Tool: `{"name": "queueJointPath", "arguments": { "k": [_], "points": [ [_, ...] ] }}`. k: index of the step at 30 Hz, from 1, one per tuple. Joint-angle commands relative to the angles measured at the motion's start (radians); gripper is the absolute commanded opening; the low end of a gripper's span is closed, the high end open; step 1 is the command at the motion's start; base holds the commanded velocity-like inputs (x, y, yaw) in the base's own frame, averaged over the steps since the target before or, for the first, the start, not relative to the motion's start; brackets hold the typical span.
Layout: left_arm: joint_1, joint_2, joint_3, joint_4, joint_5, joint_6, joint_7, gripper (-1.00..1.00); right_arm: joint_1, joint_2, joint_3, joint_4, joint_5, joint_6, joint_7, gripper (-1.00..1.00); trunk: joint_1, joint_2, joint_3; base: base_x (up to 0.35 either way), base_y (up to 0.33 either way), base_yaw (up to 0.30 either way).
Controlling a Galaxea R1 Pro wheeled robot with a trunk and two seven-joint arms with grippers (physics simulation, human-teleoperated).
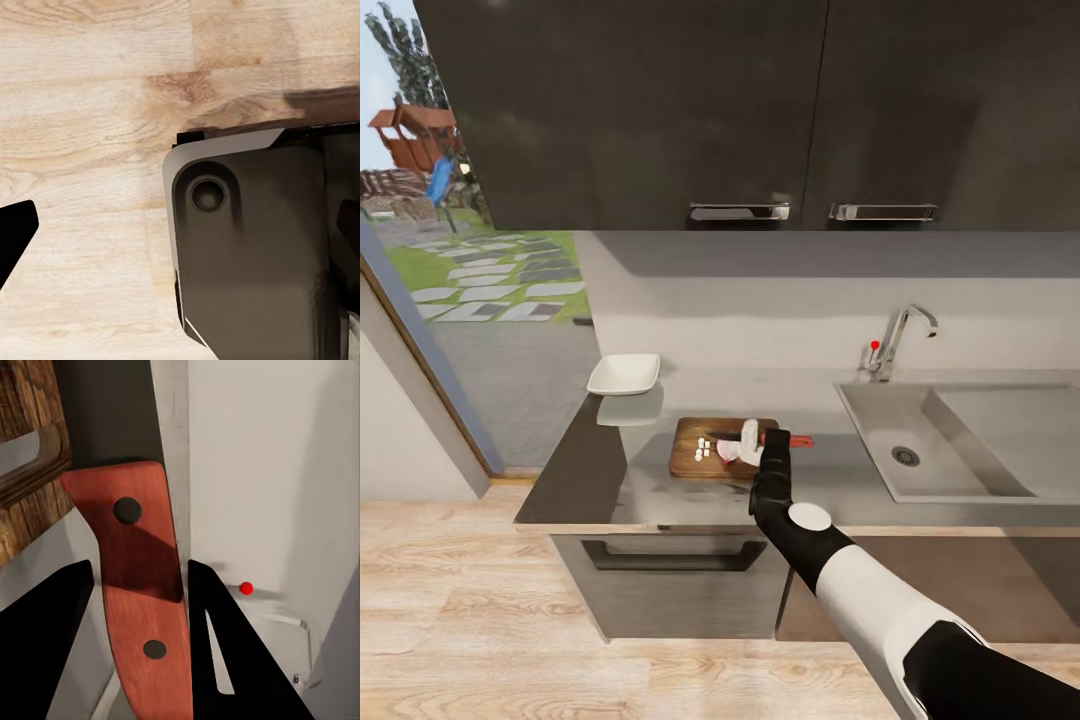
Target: In the kitchen, take the Vidalia onion out of the sink, dice it on the chopping board with the paring knife, put the diced onion into the bowl on the countertop, then place both the paring knife and the chopping board into the sink.
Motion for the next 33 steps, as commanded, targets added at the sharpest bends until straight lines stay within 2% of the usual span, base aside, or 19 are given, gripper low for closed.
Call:
{"name": "queueJointPath", "arguments": {
  "k": [1, 33],
  "points": [
    [0.000, 0.000, -0.009, 0.000, 0.008, -0.002, 0.001, 1.00, -0.001, 0.000, 0.005, 0.008, 0.001, 0.007, -0.002, -1.00, 0.001, -0.002, -0.002, 0.000, 0.000, 0.000],
    [0.000, 0.000, -0.009, 0.000, 0.008, -0.002, 0.001, 1.00, -0.001, 0.000, 0.006, 0.027, 0.002, 0.008, -0.002, -1.00, 0.001, -0.002, -0.002, 0.000, 0.000, 0.000]
  ]
}}
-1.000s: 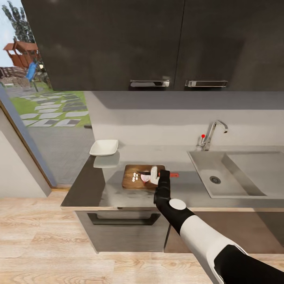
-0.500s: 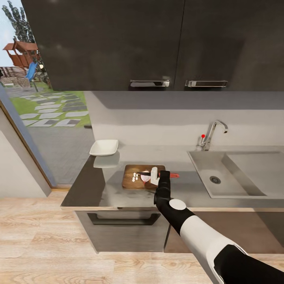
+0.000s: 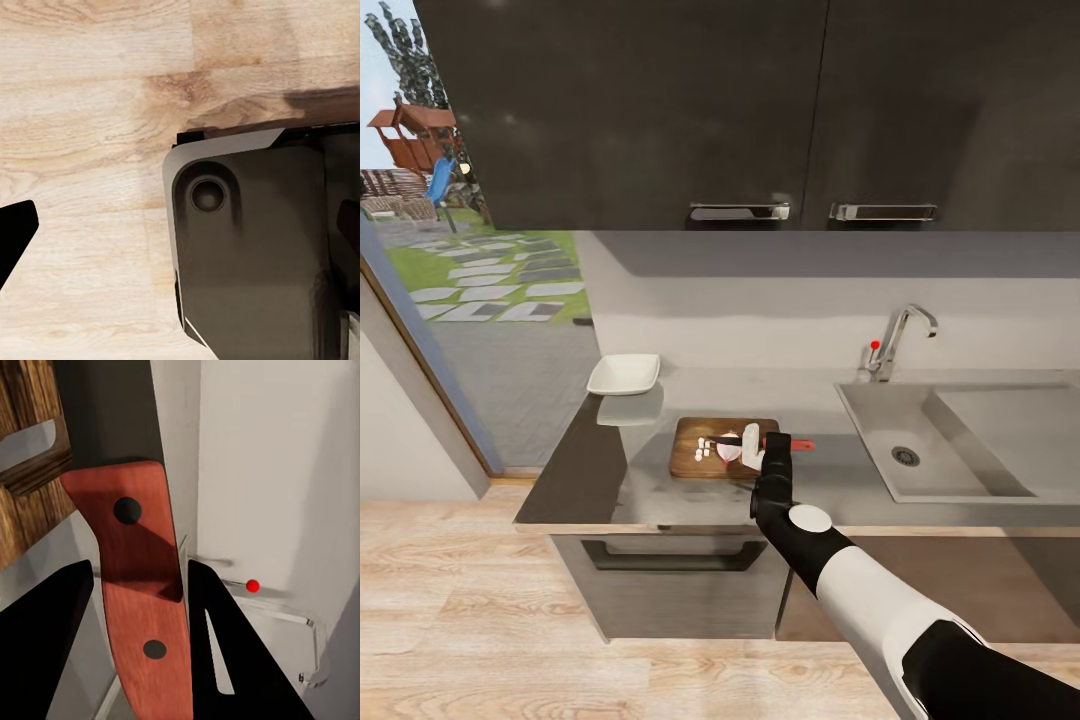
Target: In the kitchen, take the Vidalia onion out of the sink, dice it on the chopping board with the paring knife, put the diced onion into the bowl on the countertop, then place both the paring knife and the chopping board into the sink.
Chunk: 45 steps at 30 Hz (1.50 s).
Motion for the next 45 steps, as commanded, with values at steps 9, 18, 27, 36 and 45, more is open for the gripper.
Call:
{"name": "queueJointPath", "arguments": {
  "k": [9, 18, 27, 36, 45],
  "points": [
    [0.000, 0.000, -0.009, 0.000, 0.008, -0.002, 0.001, 1.00, -0.001, 0.000, 0.005, 0.001, 0.000, 0.007, -0.002, -1.00, 0.001, -0.002, -0.002, 0.000, 0.000, 0.000],
    [0.000, 0.000, -0.009, 0.000, 0.008, -0.002, 0.001, 1.00, -0.001, 0.000, 0.005, 0.001, 0.000, 0.007, -0.002, -1.00, 0.001, -0.002, -0.002, 0.000, 0.000, 0.000],
    [0.000, 0.000, -0.009, 0.000, 0.008, -0.002, 0.001, 1.00, -0.001, 0.000, 0.005, 0.001, 0.000, 0.007, -0.002, -1.00, 0.001, -0.002, -0.002, 0.000, 0.000, 0.000],
    [0.000, 0.000, -0.009, 0.000, 0.008, -0.002, 0.001, 1.00, -0.001, 0.000, 0.005, 0.001, 0.000, 0.007, -0.002, -1.00, 0.001, -0.002, -0.002, 0.000, 0.000, 0.000],
    [0.000, 0.000, -0.009, 0.000, 0.008, -0.002, 0.001, 1.00, -0.001, 0.000, 0.005, 0.001, 0.000, 0.007, -0.002, -1.00, 0.001, -0.002, -0.002, 0.001, 0.000, 0.000]
  ]
}}
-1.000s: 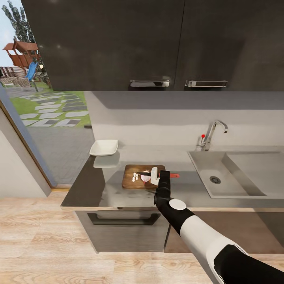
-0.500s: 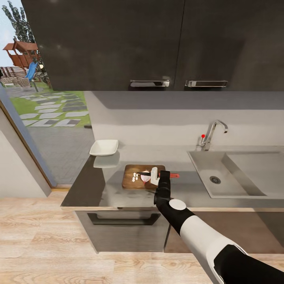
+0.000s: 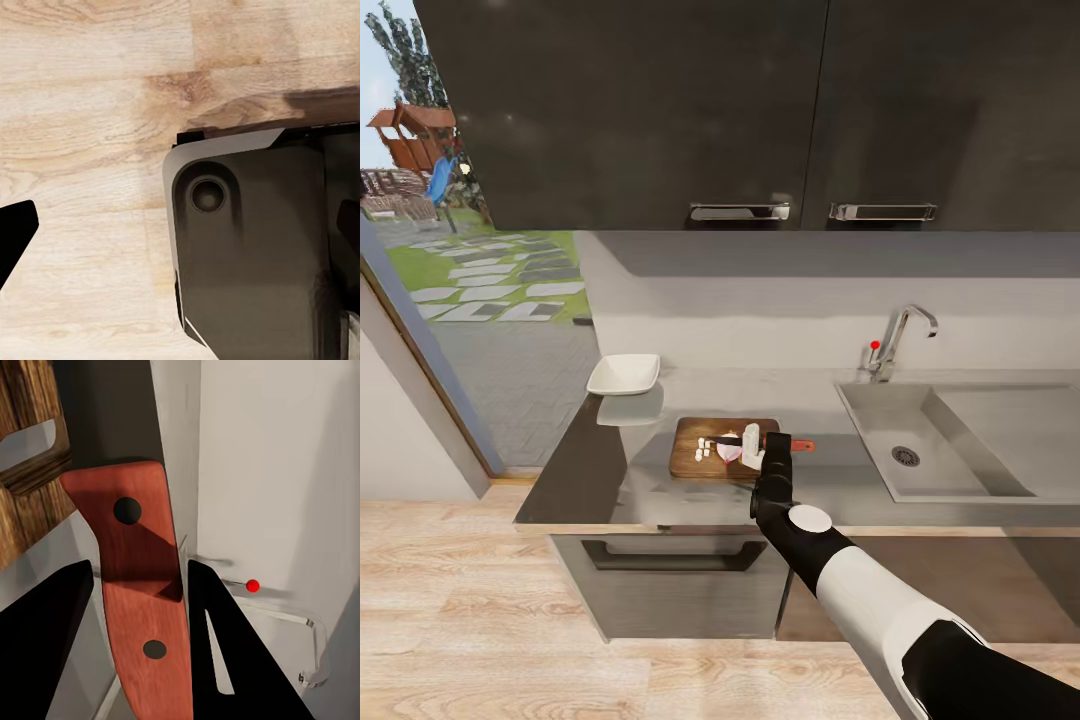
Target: In the kitchen, take the Vidalia onion out of the sink, dice it on the chopping board with the paring knife, put the diced onion into the bowl on the countertop, then place both the paring knife and the chopping board into the sink.
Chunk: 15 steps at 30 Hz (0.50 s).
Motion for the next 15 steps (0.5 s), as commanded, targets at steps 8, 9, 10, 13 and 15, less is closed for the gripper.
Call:
{"name": "queueJointPath", "arguments": {
  "k": [8, 9, 10, 13, 15],
  "points": [
    [0.000, 0.000, -0.009, 0.000, 0.008, -0.002, 0.001, 1.00, -0.001, 0.000, 0.005, 0.022, 0.002, 0.007, -0.002, -1.00, 0.001, -0.002, -0.002, 0.077, 0.000, 0.000],
    [0.000, 0.000, -0.009, 0.000, 0.008, -0.002, 0.001, 1.00, -0.001, 0.000, 0.005, 0.022, 0.002, 0.007, -0.002, -1.00, 0.001, -0.002, -0.002, 0.000, 0.000, 0.000],
    [0.000, 0.000, -0.009, 0.000, 0.008, -0.002, 0.001, 1.00, -0.001, 0.000, 0.005, 0.023, 0.002, 0.007, -0.002, -1.00, 0.001, -0.002, -0.002, 0.000, 0.000, 0.000],
    [0.000, 0.000, -0.009, 0.000, 0.008, -0.002, 0.001, 1.00, -0.001, 0.000, 0.005, 0.025, 0.002, 0.007, -0.002, -1.00, 0.001, -0.002, -0.002, 0.000, 0.000, 0.000],
    [0.000, 0.000, -0.009, 0.000, 0.008, -0.002, 0.001, 1.00, -0.001, 0.000, 0.005, 0.025, 0.002, 0.007, -0.001, -1.00, 0.001, -0.002, -0.002, 0.000, 0.000, 0.000]
  ]
}}
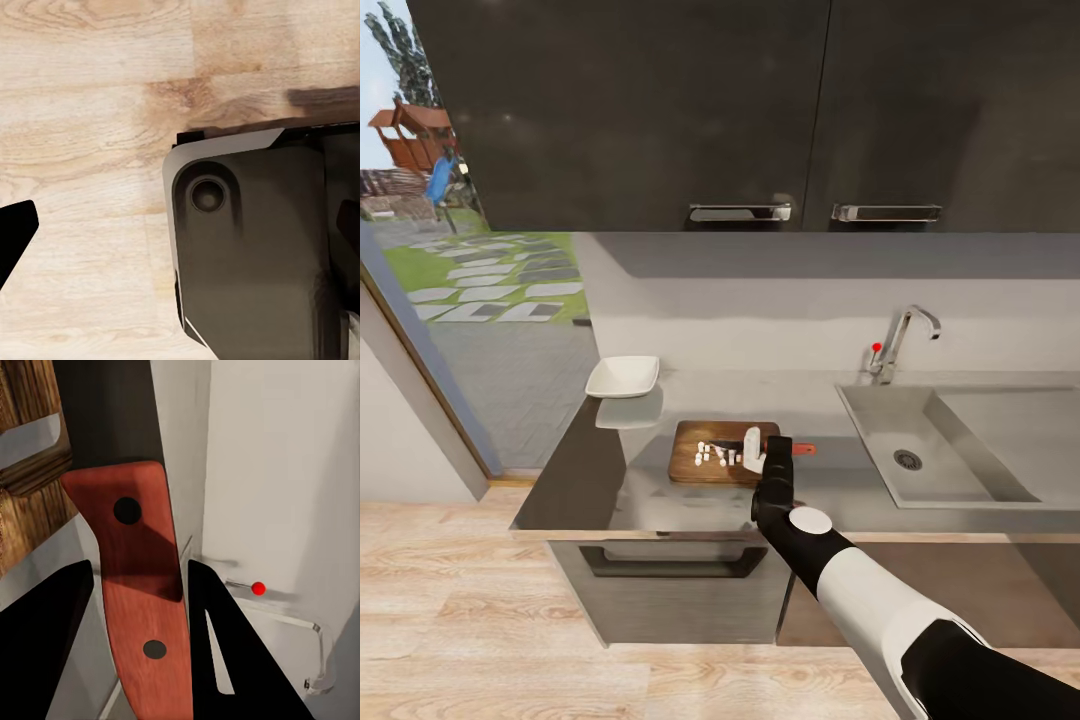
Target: In the kitchen, take the Vidalia onion out of the sink, dice it on the chopping board with the paring knife, put the diced onion into the bowl on the countertop, then place both the paring knife and the chopping board into the sink.
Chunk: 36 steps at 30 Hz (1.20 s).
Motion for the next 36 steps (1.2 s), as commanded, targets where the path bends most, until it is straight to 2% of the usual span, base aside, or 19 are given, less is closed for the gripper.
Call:
{"name": "queueJointPath", "arguments": {
  "k": [1, 15, 19, 21, 23, 25, 26, 28, 32, 33, 35, 36],
  "points": [
    [0.000, 0.000, -0.009, 0.000, 0.008, -0.002, 0.001, 1.00, -0.001, 0.000, 0.005, 0.002, 0.000, 0.007, -0.002, -1.00, 0.001, -0.002, -0.002, 0.000, 0.000, 0.000],
    [0.000, 0.000, -0.009, 0.000, 0.008, -0.002, 0.001, 1.00, -0.001, 0.000, 0.002, -0.013, 0.001, 0.002, -0.012, -1.00, 0.001, -0.002, -0.002, 0.000, 0.000, 0.000],
    [0.000, 0.000, -0.009, 0.000, 0.008, -0.002, 0.001, 1.00, -0.001, -0.004, -0.001, -0.074, 0.000, 0.000, -0.013, -1.00, 0.001, -0.002, -0.002, 0.000, 0.000, 0.000],
    [0.000, 0.000, -0.009, 0.000, 0.008, -0.002, 0.001, 1.00, -0.001, -0.007, -0.019, -0.141, -0.002, -0.001, -0.007, -1.00, 0.001, -0.002, -0.002, 0.000, 0.000, 0.000],
    [0.000, 0.000, -0.009, 0.000, 0.008, -0.002, 0.001, 1.00, -0.001, -0.008, -0.075, -0.207, -0.003, -0.001, -0.002, -1.00, 0.001, -0.002, -0.002, 0.000, 0.000, 0.000],
    [0.000, 0.000, -0.009, 0.000, 0.008, -0.002, 0.001, 1.00, -0.001, -0.008, -0.155, -0.274, -0.005, -0.002, 0.016, -1.00, 0.001, -0.002, -0.002, 0.000, 0.000, 0.000],
    [0.000, 0.000, -0.009, 0.000, 0.008, -0.002, 0.001, 1.00, -0.001, -0.009, -0.174, -0.292, -0.005, -0.002, 0.025, -1.00, 0.001, -0.002, -0.002, 0.000, 0.000, 0.000],
    [0.000, 0.000, -0.009, 0.000, 0.008, -0.002, 0.001, 1.00, -0.001, -0.009, -0.233, -0.361, -0.005, -0.002, 0.086, -1.00, 0.001, -0.002, -0.002, 0.000, 0.000, 0.000],
    [0.000, 0.000, -0.009, 0.000, 0.008, -0.002, 0.001, 1.00, -0.001, -0.013, -0.295, -0.528, -0.005, 0.001, 0.268, -1.00, 0.001, -0.002, -0.002, 0.000, 0.000, 0.000],
    [0.000, 0.000, -0.009, 0.000, 0.008, -0.002, 0.001, 1.00, -0.001, -0.015, -0.308, -0.552, -0.005, 0.003, 0.292, -1.00, 0.001, -0.002, -0.002, 0.000, 0.000, 0.000],
    [0.000, 0.000, -0.009, 0.000, 0.008, -0.002, 0.001, 1.00, -0.001, -0.021, -0.410, -0.663, -0.005, 0.005, 0.426, -1.00, 0.001, -0.002, -0.002, 0.000, 0.000, 0.000],
    [0.000, 0.000, -0.009, 0.000, 0.008, -0.002, 0.001, 1.00, -0.001, -0.024, -0.533, -0.735, -0.003, 0.007, 0.582, -1.00, 0.001, -0.002, -0.002, 0.000, 0.000, 0.000]
  ]
}}
